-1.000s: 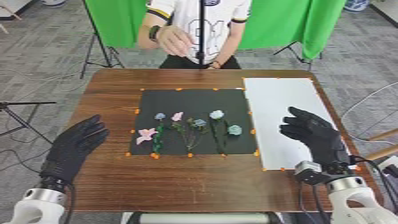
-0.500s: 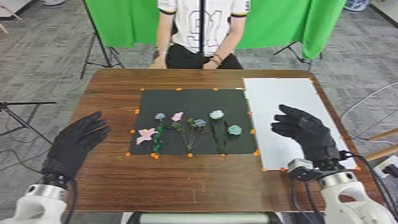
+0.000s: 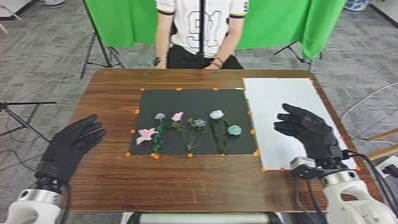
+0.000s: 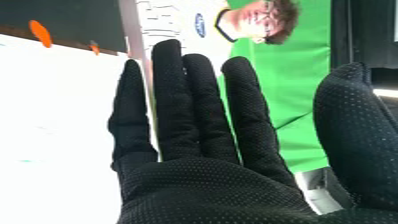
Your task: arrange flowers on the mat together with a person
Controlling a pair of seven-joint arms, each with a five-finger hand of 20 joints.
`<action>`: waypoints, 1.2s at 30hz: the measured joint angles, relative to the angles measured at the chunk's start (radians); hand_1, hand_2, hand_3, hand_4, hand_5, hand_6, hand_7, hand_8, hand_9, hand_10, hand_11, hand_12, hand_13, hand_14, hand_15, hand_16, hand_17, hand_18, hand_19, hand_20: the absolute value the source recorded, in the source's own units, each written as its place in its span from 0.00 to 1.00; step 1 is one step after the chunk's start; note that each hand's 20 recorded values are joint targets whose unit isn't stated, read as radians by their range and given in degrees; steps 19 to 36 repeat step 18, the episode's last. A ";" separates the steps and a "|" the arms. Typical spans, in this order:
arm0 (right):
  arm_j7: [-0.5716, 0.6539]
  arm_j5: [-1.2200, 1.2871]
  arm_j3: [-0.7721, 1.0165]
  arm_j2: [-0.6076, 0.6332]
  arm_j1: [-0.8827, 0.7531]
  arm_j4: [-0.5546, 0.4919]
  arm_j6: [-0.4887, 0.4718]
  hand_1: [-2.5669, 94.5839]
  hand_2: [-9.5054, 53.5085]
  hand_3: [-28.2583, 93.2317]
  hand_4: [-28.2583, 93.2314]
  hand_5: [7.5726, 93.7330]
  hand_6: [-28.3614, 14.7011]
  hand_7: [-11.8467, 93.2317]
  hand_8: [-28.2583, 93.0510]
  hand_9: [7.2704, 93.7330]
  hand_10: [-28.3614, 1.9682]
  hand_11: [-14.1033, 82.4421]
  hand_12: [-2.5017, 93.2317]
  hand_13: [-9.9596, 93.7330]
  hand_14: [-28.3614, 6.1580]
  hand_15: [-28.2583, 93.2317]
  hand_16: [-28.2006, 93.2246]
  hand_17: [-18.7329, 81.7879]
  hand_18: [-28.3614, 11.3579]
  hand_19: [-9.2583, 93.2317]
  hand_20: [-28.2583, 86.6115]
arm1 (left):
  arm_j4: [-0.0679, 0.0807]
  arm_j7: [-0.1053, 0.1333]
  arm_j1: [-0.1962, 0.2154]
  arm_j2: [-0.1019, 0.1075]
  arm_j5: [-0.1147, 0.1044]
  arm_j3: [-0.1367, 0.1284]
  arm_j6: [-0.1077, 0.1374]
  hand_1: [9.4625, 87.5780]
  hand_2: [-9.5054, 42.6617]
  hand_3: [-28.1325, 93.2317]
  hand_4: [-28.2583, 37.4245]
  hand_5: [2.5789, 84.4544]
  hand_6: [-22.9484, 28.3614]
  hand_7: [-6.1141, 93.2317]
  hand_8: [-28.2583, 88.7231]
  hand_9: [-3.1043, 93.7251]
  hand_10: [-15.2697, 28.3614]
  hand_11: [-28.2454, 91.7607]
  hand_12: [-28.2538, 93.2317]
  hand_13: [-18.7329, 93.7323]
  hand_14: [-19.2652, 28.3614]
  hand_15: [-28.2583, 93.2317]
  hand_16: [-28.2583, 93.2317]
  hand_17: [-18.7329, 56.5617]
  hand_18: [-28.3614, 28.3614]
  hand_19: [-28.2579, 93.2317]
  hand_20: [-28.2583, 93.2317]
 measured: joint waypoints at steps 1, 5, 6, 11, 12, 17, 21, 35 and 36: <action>-0.002 0.000 0.001 0.001 0.003 0.000 0.001 0.21 0.20 0.98 0.05 0.45 0.56 0.29 0.14 0.46 0.44 0.34 0.28 0.50 0.46 0.52 0.43 0.32 0.18 0.59 0.50 | 0.003 0.003 -0.008 0.000 0.000 0.005 0.000 0.23 0.24 0.83 0.12 0.46 0.57 0.24 0.16 0.39 0.68 0.46 0.34 0.41 0.75 0.55 0.22 0.15 0.87 0.63 0.31; -0.006 0.004 0.020 0.002 0.002 -0.004 0.001 0.21 0.20 0.98 0.05 0.45 0.56 0.30 0.14 0.46 0.44 0.34 0.28 0.50 0.46 0.52 0.43 0.32 0.18 0.59 0.50 | 0.005 0.005 -0.033 0.002 0.000 0.011 -0.002 0.23 0.24 0.83 0.12 0.46 0.57 0.24 0.16 0.39 0.68 0.46 0.34 0.41 0.75 0.55 0.22 0.15 0.87 0.64 0.31; -0.006 0.005 0.025 0.002 -0.001 -0.006 0.001 0.21 0.20 0.98 0.05 0.45 0.56 0.30 0.14 0.46 0.43 0.34 0.28 0.50 0.46 0.52 0.43 0.32 0.18 0.59 0.50 | 0.005 0.006 -0.034 0.004 -0.001 0.010 -0.001 0.23 0.24 0.83 0.12 0.46 0.57 0.24 0.16 0.39 0.68 0.46 0.34 0.41 0.75 0.55 0.22 0.15 0.87 0.63 0.31; -0.005 0.007 0.033 0.000 -0.014 -0.008 -0.001 0.20 0.20 0.98 0.05 0.45 0.56 0.29 0.14 0.46 0.43 0.34 0.28 0.50 0.46 0.52 0.42 0.32 0.18 0.59 0.50 | 0.004 0.020 -0.035 0.008 -0.004 0.013 0.005 0.24 0.24 0.83 0.12 0.46 0.56 0.24 0.16 0.39 0.68 0.46 0.34 0.41 0.75 0.55 0.22 0.15 0.87 0.64 0.31; -0.005 0.007 0.032 0.000 -0.013 -0.008 -0.001 0.20 0.20 0.98 0.05 0.45 0.56 0.29 0.14 0.46 0.43 0.34 0.28 0.50 0.47 0.52 0.42 0.32 0.18 0.59 0.50 | 0.004 0.019 -0.035 0.008 -0.004 0.013 0.004 0.24 0.24 0.83 0.12 0.46 0.56 0.24 0.16 0.39 0.68 0.46 0.34 0.41 0.75 0.55 0.22 0.15 0.87 0.64 0.31; -0.005 0.006 0.034 -0.002 -0.014 -0.009 -0.001 0.20 0.20 0.98 0.05 0.45 0.56 0.29 0.14 0.46 0.43 0.34 0.28 0.50 0.46 0.53 0.42 0.32 0.18 0.59 0.50 | 0.007 0.012 -0.046 0.007 -0.002 0.021 -0.001 0.24 0.24 0.83 0.12 0.46 0.56 0.24 0.16 0.39 0.68 0.46 0.34 0.41 0.75 0.55 0.22 0.15 0.87 0.64 0.31; -0.003 0.007 0.038 -0.005 -0.018 -0.012 -0.001 0.20 0.20 0.98 0.05 0.45 0.57 0.30 0.14 0.46 0.43 0.34 0.28 0.51 0.46 0.53 0.42 0.32 0.18 0.59 0.50 | 0.007 0.011 -0.049 0.006 -0.002 0.022 -0.002 0.24 0.24 0.83 0.12 0.46 0.56 0.24 0.16 0.39 0.68 0.46 0.34 0.41 0.75 0.55 0.22 0.15 0.87 0.63 0.31; -0.003 0.007 0.038 -0.005 -0.018 -0.012 -0.001 0.20 0.20 0.98 0.05 0.45 0.57 0.30 0.14 0.46 0.43 0.34 0.28 0.51 0.46 0.53 0.42 0.32 0.18 0.59 0.50 | 0.007 0.011 -0.049 0.006 -0.002 0.022 -0.002 0.24 0.24 0.83 0.12 0.46 0.56 0.24 0.16 0.39 0.68 0.46 0.34 0.41 0.75 0.55 0.22 0.15 0.87 0.63 0.31; -0.003 0.007 0.038 -0.005 -0.018 -0.012 -0.001 0.20 0.20 0.98 0.05 0.45 0.57 0.30 0.14 0.46 0.43 0.34 0.28 0.51 0.46 0.53 0.42 0.32 0.18 0.59 0.50 | 0.007 0.011 -0.049 0.006 -0.002 0.022 -0.002 0.24 0.24 0.83 0.12 0.46 0.56 0.24 0.16 0.39 0.68 0.46 0.34 0.41 0.75 0.55 0.22 0.15 0.87 0.63 0.31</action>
